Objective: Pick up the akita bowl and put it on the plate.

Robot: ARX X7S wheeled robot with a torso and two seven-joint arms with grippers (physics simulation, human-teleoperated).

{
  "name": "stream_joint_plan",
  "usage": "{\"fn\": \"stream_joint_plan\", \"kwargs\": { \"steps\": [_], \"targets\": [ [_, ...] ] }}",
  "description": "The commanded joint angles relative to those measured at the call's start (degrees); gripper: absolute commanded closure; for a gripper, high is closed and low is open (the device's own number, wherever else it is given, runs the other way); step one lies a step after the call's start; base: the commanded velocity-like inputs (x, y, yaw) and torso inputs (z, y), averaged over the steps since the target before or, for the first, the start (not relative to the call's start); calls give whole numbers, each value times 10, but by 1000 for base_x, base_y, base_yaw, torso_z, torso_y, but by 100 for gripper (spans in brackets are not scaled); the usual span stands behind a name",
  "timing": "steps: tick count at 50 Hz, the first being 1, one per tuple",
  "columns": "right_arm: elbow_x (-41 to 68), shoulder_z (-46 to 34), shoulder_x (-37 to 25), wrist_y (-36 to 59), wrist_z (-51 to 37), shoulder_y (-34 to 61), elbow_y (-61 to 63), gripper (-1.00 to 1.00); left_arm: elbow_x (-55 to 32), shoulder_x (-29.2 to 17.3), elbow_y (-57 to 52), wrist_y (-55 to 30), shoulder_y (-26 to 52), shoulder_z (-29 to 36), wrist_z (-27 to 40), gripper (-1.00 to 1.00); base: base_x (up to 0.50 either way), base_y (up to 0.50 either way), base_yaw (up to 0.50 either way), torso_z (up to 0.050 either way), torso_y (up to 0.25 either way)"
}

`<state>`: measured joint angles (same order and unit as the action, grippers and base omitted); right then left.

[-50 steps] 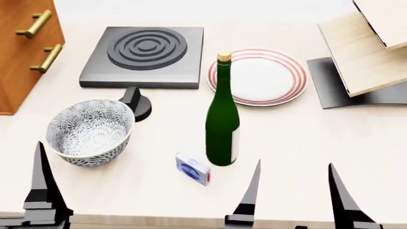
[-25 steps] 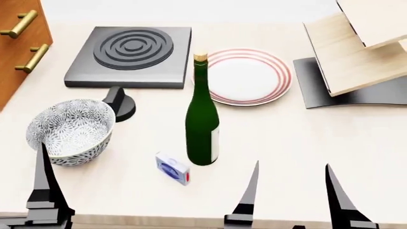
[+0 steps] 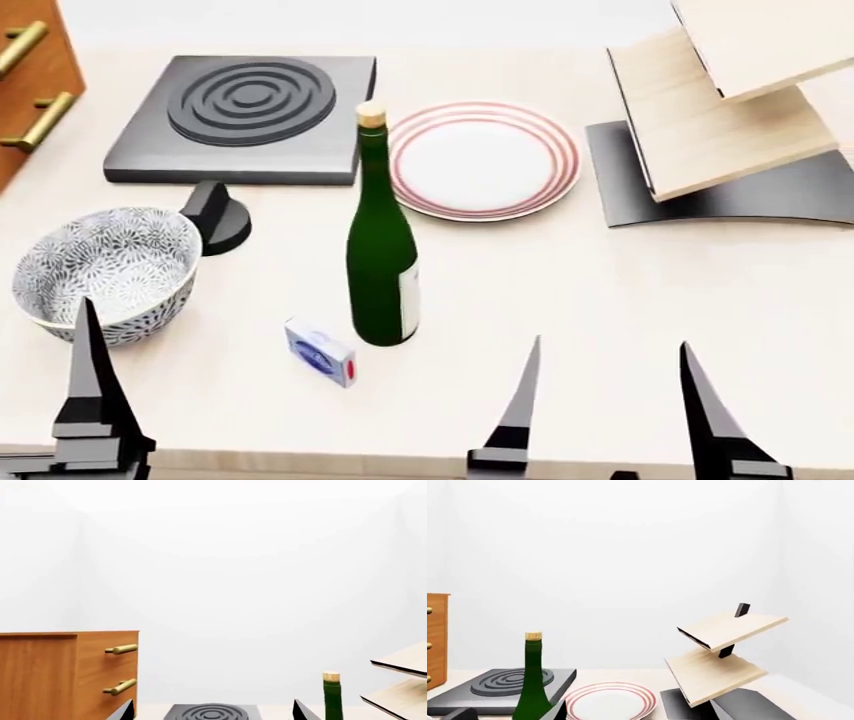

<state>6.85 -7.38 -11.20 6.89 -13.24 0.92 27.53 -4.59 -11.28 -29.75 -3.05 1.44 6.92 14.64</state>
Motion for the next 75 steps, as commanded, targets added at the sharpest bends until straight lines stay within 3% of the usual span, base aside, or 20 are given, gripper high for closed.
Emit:
{"fn": "stream_joint_plan", "kwargs": {
  "steps": [1, 75],
  "targets": [
    [-2, -7, -4, 2, -4, 2, 2, -100, -4, -5, -4, -1, 0, 3, 4, -100, 0, -125, 0, 0, 0],
    [-15, -45, -22, -14, -31, 5, -16, -100, -23, -26, 11, 22, -5, 13, 27, -100, 62, -37, 0, 0, 0]
  ]
}}
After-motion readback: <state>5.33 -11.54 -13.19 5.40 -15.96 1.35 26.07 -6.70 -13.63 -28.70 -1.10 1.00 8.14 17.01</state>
